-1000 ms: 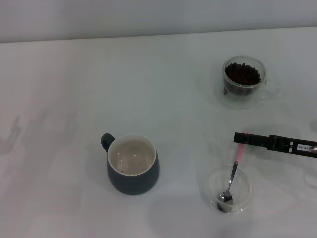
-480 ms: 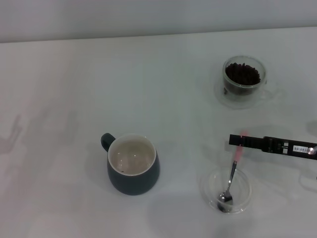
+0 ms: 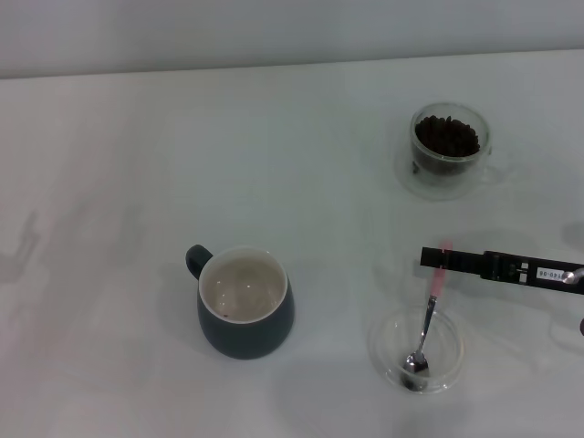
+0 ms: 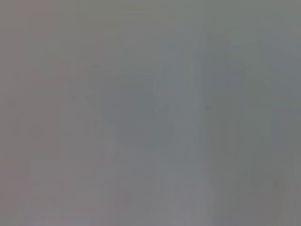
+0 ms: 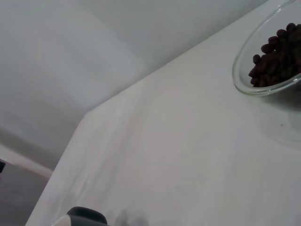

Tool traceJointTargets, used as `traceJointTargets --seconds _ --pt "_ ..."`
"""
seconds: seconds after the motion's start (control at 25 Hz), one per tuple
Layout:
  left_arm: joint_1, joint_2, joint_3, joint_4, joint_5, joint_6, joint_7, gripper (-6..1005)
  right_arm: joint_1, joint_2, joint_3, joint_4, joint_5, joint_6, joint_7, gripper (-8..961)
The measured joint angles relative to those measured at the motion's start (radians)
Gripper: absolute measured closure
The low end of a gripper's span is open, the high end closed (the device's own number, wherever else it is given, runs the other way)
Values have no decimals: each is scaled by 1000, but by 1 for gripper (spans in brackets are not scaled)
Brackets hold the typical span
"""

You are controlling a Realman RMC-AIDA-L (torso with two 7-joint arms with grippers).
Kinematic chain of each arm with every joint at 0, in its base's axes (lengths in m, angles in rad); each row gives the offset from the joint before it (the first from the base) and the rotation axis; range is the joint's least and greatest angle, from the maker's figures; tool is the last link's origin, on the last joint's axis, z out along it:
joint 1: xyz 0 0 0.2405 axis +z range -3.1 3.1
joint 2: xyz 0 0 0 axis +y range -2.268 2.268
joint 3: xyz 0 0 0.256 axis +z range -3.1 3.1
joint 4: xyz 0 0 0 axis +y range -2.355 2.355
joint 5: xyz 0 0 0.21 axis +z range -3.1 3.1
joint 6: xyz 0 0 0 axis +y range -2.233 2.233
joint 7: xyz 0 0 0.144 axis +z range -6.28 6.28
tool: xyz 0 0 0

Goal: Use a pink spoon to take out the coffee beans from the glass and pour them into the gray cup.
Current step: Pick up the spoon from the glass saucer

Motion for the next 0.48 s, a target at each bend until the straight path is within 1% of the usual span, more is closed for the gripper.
traceJointTargets --seconds 0.48 --pt "0 -1 0 -1 0 0 10 244 2 6 -18 -1 0 -5 0 422"
